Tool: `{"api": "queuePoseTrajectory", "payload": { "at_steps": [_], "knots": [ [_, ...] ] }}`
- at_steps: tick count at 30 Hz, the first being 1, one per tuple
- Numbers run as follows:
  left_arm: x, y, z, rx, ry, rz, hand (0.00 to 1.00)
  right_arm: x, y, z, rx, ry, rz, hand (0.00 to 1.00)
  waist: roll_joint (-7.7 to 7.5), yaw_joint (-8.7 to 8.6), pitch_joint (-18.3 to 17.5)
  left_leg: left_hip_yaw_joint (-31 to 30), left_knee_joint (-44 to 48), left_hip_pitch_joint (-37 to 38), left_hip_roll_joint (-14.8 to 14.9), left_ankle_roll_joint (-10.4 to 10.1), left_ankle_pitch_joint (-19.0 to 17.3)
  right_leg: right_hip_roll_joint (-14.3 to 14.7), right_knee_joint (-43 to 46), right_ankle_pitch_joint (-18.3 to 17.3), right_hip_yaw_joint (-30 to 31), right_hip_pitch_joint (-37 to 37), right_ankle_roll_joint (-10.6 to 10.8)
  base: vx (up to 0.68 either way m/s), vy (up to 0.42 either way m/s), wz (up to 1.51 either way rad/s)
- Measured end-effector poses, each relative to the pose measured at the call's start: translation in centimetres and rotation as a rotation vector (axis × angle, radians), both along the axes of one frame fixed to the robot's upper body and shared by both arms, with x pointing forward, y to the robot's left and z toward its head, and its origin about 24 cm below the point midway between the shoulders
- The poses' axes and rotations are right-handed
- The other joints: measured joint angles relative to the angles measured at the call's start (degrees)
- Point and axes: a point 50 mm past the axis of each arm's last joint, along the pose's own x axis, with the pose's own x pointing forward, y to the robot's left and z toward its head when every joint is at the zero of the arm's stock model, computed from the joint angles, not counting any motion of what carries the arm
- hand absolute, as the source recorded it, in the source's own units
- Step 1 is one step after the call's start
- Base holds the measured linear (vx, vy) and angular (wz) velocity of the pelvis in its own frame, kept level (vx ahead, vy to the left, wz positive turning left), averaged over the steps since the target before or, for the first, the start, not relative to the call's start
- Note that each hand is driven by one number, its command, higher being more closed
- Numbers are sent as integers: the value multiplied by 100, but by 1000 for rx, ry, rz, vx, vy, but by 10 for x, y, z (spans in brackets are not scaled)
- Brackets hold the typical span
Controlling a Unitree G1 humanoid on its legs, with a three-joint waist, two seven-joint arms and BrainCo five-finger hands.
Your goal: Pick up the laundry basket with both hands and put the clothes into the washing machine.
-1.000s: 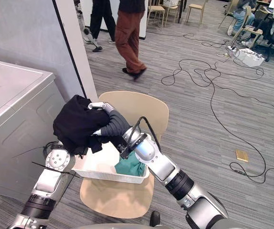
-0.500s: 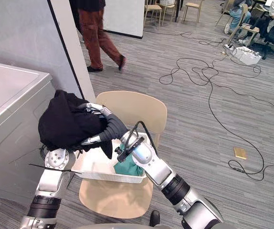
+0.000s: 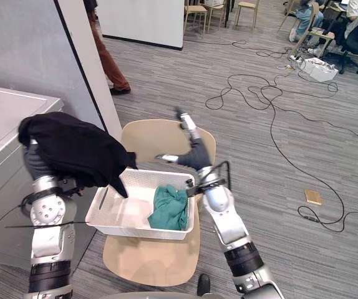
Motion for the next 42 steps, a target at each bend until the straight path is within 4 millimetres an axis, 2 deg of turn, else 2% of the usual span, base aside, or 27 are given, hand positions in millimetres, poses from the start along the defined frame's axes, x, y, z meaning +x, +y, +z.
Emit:
{"api": "queuePoseTrajectory", "payload": {
  "at_steps": [3, 5, 6, 10, 13, 18, 23, 24, 32, 35, 38, 42],
  "knots": [
    [-15, 6, -1, -23, -12, 62, 100, -7, -37, -7, 93, 28, -170, 0, 49, 1, -5, 2, -7, 13, -1, 1, 0, 2, 0, 0, 7, 6, 0, 0, 0, 0],
    [-31, 10, -9, -50, 7, 109, 100, -20, -65, -24, 179, 85, -305, 0, 88, -4, 2, 2, -17, 56, -1, 1, -1, 4, 0, 0, 13, 38, 0, -16, -1, -1],
    [-45, 12, -17, -72, 37, 144, 100, -34, -85, -41, 255, 142, -402, 0, 132, -6, -7, 3, -29, 96, -2, 6, -7, 4, -2, -2, 18, 71, 3, -35, 1, -2],
    [-72, 10, -27, -81, 86, 166, 100, -65, -113, -69, 377, 238, -541, 0, 236, -5, -10, -3, -30, 95, -4, 30, -59, 4, -8, -31, 56, 68, 37, -49, -5, -3],
    [-77, 10, -30, -77, 106, 150, 100, -72, -121, -73, 375, 245, -595, 0, 302, -11, 2, -14, -26, 94, -4, 28, -58, 10, -8, -69, 74, 61, 91, -35, -12, -3],
    [-77, 10, -31, -99, 91, 127, 100, -74, -120, -75, 370, 251, -621, 0, 281, -5, 17, -27, -21, 87, 4, 34, -53, 19, -7, -69, 72, 58, 92, 0, 0, 0],
    [-77, 9, -31, -107, 89, 128, 100, -75, -117, -77, 393, 256, -628, 0, 232, -3, 46, -58, -13, 57, 0, 12, -47, 7, -5, -55, 28, 59, 74, 17, 9, 4],
    [-79, 8, -22, -92, 49, 128, 100, -74, -117, -76, 369, 255, -644, 0, 61, 4, 288, -90, -12, 100, -89, 73, -97, -77, -4, -88, 3, 123, 123, 0, 0, 0],
    [-78, 8, -21, -93, 45, 128, 100, -72, -117, -74, 366, 246, -649, 0, 30, 7, 445, -74, -12, -71, -82, 72, -99, -87, -4, -99, -49, -39, 131, 0, 0, 0],
    [-77, 5, -22, -101, 44, 122, 100, -65, -118, -70, 370, 227, -654, 0, 96, 1, 549, -69, -1, -225, -65, 37, -45, -88, 69, -108, -121, -257, 121, 15, -10, 1],
    [-74, 2, -23, -110, 45, 112, 100, -53, -122, -75, 321, 259, -663, 0, 156, -10, 632, -54, -6, -374, -29, 2, 4, -86, 296, -201, -162, -531, 124, 30, -18, 1],
    [-60, -1, -37, -148, 97, 93, 100, -44, -127, -89, 280, 336, -701, 0, 270, -38, 807, -74, 168, -349, 18, 1, -3, -175, 1046, -524, -342, -763, 132, 34, 2, 1]
  ]
}}
